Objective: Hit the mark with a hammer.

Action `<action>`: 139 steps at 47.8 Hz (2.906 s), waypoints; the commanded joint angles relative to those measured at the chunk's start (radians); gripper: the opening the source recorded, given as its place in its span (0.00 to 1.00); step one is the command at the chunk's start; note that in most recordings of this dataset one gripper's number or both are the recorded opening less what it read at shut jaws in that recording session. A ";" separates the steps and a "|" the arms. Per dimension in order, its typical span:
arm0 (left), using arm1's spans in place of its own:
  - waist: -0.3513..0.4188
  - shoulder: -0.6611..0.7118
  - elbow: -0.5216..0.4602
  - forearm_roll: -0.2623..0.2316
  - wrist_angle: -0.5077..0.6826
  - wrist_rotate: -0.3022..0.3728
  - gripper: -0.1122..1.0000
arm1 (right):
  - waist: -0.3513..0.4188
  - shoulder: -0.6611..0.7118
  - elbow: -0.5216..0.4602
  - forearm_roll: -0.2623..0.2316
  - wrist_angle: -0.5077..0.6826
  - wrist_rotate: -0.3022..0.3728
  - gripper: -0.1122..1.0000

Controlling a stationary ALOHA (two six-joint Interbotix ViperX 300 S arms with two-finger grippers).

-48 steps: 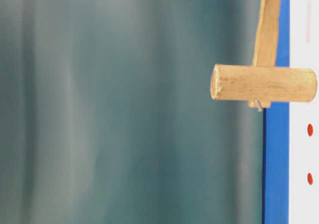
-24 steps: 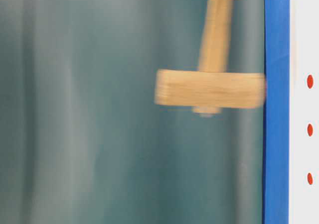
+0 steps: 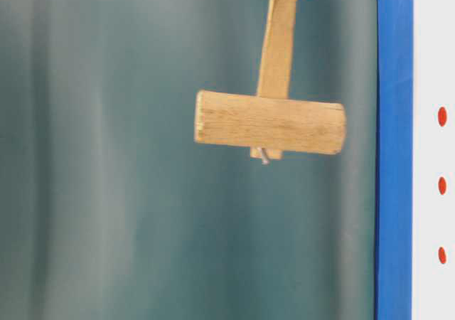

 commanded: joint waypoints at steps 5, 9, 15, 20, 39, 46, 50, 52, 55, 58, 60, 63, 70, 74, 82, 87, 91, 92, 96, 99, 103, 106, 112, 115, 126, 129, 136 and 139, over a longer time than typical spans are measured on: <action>0.003 0.005 -0.011 0.003 -0.011 0.000 0.92 | 0.002 0.055 -0.072 -0.003 -0.005 -0.003 0.12; 0.003 0.005 -0.011 0.003 -0.011 0.000 0.92 | 0.002 0.101 -0.115 -0.003 -0.005 -0.008 0.12; 0.003 0.005 -0.011 0.003 -0.011 -0.006 0.92 | 0.002 0.181 -0.187 -0.009 -0.005 -0.012 0.12; 0.003 0.005 -0.011 0.002 -0.011 -0.006 0.92 | 0.003 0.261 -0.259 -0.023 -0.003 -0.014 0.12; 0.003 0.005 -0.011 0.002 -0.009 -0.006 0.92 | 0.009 0.466 -0.503 -0.055 0.055 -0.015 0.12; 0.005 0.003 -0.011 0.002 -0.009 -0.006 0.92 | 0.011 0.486 -0.529 -0.057 0.057 -0.015 0.12; 0.008 0.005 -0.011 0.002 -0.009 -0.006 0.92 | 0.011 0.486 -0.529 -0.057 0.055 -0.015 0.12; 0.011 0.003 -0.011 0.002 -0.009 -0.006 0.92 | 0.011 0.486 -0.528 -0.057 0.057 -0.014 0.12; 0.015 0.005 -0.011 0.003 -0.011 -0.006 0.92 | 0.011 0.486 -0.526 -0.057 0.060 -0.015 0.12; 0.025 0.008 -0.011 0.002 -0.017 -0.008 0.92 | 0.011 0.485 -0.528 -0.057 0.063 -0.015 0.12; 0.029 0.014 -0.011 0.000 -0.031 -0.008 0.92 | 0.011 0.486 -0.526 -0.057 0.064 -0.015 0.12; 0.034 0.034 -0.005 -0.002 -0.066 -0.011 0.92 | 0.011 0.485 -0.528 -0.057 0.066 -0.015 0.12; 0.032 0.127 -0.002 -0.002 -0.196 -0.015 0.92 | 0.011 0.486 -0.528 -0.057 0.067 -0.015 0.12; 0.032 0.184 -0.005 -0.002 -0.262 -0.017 0.92 | 0.011 0.485 -0.529 -0.057 0.067 -0.014 0.12; 0.032 0.313 -0.031 -0.002 -0.354 -0.017 0.94 | 0.011 0.486 -0.529 -0.057 0.067 -0.014 0.12; 0.034 0.385 -0.058 -0.002 -0.388 -0.015 0.95 | 0.011 0.486 -0.528 -0.057 0.066 -0.014 0.12; 0.034 0.433 -0.081 -0.002 -0.413 -0.014 0.94 | 0.011 0.486 -0.528 -0.057 0.066 -0.014 0.12; 0.034 0.443 -0.087 -0.002 -0.417 -0.014 0.94 | 0.011 0.486 -0.528 -0.057 0.066 -0.014 0.12; 0.034 0.479 -0.106 -0.002 -0.434 -0.014 0.94 | 0.011 0.485 -0.528 -0.057 0.066 -0.014 0.12; 0.035 0.506 -0.121 -0.002 -0.442 -0.011 0.94 | 0.012 0.485 -0.528 -0.057 0.066 -0.014 0.12; 0.043 0.532 -0.137 -0.002 -0.440 -0.009 0.94 | 0.012 0.485 -0.528 -0.057 0.066 -0.014 0.12; 0.055 0.548 -0.146 -0.002 -0.437 -0.008 0.94 | 0.014 0.486 -0.528 -0.057 0.066 -0.014 0.12; 0.067 0.566 -0.161 -0.002 -0.434 -0.009 0.94 | 0.014 0.482 -0.523 -0.057 0.066 -0.012 0.12; 0.069 0.574 -0.167 -0.002 -0.434 -0.009 0.94 | 0.014 0.480 -0.522 -0.057 0.066 -0.012 0.12; 0.069 0.578 -0.172 -0.002 -0.402 -0.009 0.95 | 0.015 0.480 -0.520 -0.057 0.064 -0.012 0.12; 0.064 0.577 -0.173 -0.002 -0.379 -0.012 0.92 | 0.015 0.480 -0.520 -0.057 0.066 -0.012 0.12; 0.041 0.575 -0.173 0.003 -0.351 0.005 0.64 | 0.015 0.479 -0.520 -0.057 0.067 -0.012 0.12; 0.041 0.572 -0.175 0.003 -0.353 0.014 0.54 | 0.015 0.480 -0.520 -0.057 0.066 -0.012 0.12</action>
